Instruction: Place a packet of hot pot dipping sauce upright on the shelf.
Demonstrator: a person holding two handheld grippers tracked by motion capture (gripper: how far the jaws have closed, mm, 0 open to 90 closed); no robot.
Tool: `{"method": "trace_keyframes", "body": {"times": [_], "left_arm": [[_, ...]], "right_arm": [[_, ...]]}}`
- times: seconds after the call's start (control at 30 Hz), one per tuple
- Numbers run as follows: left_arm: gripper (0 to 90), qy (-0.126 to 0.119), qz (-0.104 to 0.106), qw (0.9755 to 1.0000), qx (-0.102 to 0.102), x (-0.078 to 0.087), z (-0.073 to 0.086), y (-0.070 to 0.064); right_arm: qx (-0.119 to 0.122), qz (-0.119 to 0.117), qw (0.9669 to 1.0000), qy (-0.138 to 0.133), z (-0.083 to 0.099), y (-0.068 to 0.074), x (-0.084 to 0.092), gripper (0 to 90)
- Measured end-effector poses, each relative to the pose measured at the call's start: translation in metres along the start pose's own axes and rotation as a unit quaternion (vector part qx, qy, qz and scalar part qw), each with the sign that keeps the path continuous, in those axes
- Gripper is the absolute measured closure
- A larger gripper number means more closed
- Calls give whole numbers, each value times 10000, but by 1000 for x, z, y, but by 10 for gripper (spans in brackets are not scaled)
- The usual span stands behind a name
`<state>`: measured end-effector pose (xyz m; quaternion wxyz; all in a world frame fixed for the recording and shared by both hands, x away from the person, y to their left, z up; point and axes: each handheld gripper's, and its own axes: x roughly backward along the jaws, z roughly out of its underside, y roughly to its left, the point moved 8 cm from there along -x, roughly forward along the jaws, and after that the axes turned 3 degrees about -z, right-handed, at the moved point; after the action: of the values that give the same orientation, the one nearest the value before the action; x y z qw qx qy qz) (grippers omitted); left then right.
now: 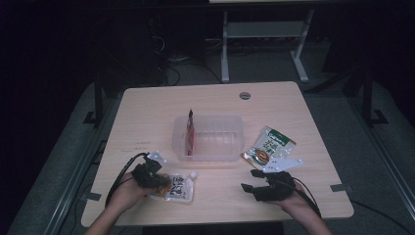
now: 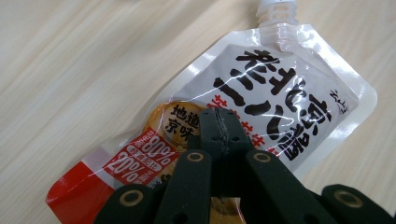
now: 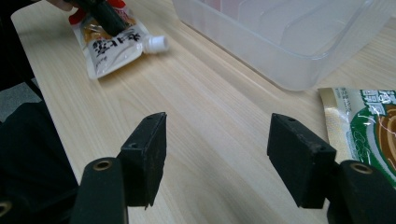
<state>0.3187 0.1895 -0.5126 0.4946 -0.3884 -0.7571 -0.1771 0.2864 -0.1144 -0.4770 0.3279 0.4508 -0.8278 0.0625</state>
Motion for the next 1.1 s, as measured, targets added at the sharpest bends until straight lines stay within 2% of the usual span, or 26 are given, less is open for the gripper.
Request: {"method": "trace_keyframes", "body": {"times": [0.07,0.13,0.17,0.23,0.33,0.4,0.43,0.5,0.57,0.67,0.73,0.83,0.97,1.0,1.1], "left_arm": [[899,-155,42,9999,8,-1,-3,-2],[899,-250,197,9995,83,5,-3,-1],[899,-259,169,9995,46,10,-1,3],[899,-456,67,9987,208,22,2,11],[899,-627,-243,9966,473,40,16,33],[899,-601,-435,9952,640,46,30,47],[899,-565,-450,9944,774,47,37,52],[899,-453,-389,9944,867,44,47,56],[899,-416,-263,9942,957,38,47,54],[899,-242,-194,9961,823,31,45,48],[899,-301,-87,9958,865,29,42,43],[899,-298,86,9962,811,26,39,35],[899,-293,313,9971,636,19,31,18],[899,-259,380,9975,536,17,27,12],[899,-269,581,9973,371,11,20,-3]], "right_arm": [[3,3,10000,-11,0,-1,0,371],[-27,-1,10000,-7,0,0,1,371],[0,-4,10000,-13,0,-1,1,371],[-5,1,10000,-22,0,-1,1,371],[-22,10,10000,-20,0,-2,2,371],[-1,11,10000,-24,0,-2,2,371],[-9,2,10000,-32,0,-1,2,371],[-13,-6,10000,-9,0,0,1,371],[4,-11,10000,9,0,0,0,371],[22,-1,10000,-8,-1,1,0,371],[29,7,10000,-12,0,0,0,370],[3,5,10000,-2,0,-1,0,371],[0,-34,10000,48,1,1,-1,371],[2,-36,10000,45,1,1,-2,370],[7,-62,9999,78,1,2,-4,370]]}}
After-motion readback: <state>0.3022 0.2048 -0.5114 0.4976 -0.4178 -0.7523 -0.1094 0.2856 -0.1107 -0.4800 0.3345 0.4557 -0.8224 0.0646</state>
